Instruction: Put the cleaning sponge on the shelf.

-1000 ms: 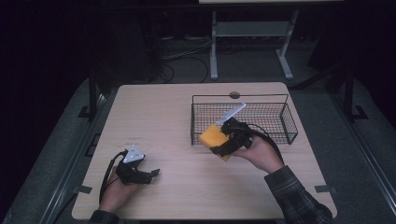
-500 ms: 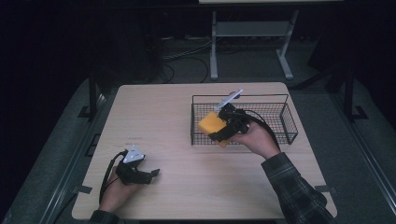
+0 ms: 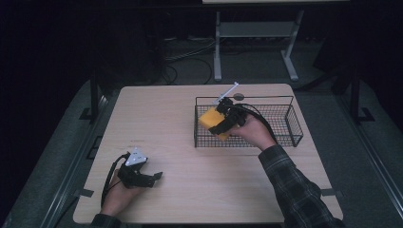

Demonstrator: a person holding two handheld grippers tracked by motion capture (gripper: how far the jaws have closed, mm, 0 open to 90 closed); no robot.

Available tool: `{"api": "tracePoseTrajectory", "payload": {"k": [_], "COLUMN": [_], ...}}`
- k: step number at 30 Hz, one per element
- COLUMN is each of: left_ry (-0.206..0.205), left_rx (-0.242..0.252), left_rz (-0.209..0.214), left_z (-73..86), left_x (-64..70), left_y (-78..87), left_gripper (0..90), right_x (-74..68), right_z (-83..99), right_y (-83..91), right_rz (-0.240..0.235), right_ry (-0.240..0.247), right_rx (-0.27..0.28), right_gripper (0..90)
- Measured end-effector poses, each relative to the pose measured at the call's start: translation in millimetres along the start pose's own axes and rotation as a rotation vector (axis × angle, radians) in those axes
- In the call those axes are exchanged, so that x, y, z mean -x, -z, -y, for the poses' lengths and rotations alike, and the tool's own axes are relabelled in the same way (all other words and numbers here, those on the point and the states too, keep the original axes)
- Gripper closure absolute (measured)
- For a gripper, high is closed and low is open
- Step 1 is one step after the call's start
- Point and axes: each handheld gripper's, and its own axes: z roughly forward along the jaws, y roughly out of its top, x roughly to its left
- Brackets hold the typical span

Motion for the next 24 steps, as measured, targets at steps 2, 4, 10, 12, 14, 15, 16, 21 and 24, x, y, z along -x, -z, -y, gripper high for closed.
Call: {"api": "tracePoseTrajectory", "payload": {"k": [2,4,10,12,14,15,16,21,24], "left_ry": [0.000,0.000,0.000,-0.001,-0.001,-0.001,-0.001,0.000,0.000], "left_rx": [0.000,0.000,0.000,-0.001,-0.001,-0.001,-0.002,-0.001,-0.001], "left_rz": [0.000,0.000,0.000,-0.001,-0.001,-0.001,-0.001,-0.001,-0.001], "left_z": [0.0,0.0,0.0,0.0,0.0,0.0,0.0,0.0,0.1], "left_x": [0.0,0.0,0.1,0.0,0.0,-0.1,-0.1,0.0,0.0], "left_y": [0.0,0.0,0.0,0.0,0.0,0.1,0.1,0.0,0.0], "left_gripper": [12.9,12.9,12.9,12.9,12.9,12.9,12.9,12.9,12.8], "right_x": [3.8,6.9,15.5,18.5,21.7,23.3,24.4,27.6,27.7], "right_z": [-2.9,-6.0,-14.1,-15.6,-16.4,-16.8,-17.3,-18.0,-18.2], "right_y": [-3.4,-6.2,-14.8,-18.7,-22.8,-24.9,-27.1,-39.0,-44.0], "right_rz": [0.004,0.009,0.019,0.021,0.028,0.027,0.027,0.024,0.018], "right_ry": [0.000,-0.008,-0.013,-0.022,-0.026,-0.027,-0.028,-0.026,-0.030], "right_rx": [-0.002,-0.004,-0.011,-0.012,-0.013,-0.015,-0.017,-0.029,-0.040], "right_gripper": [22.0,22.0,22.0,21.9,22.0,22.0,21.9,21.9,21.9]}}
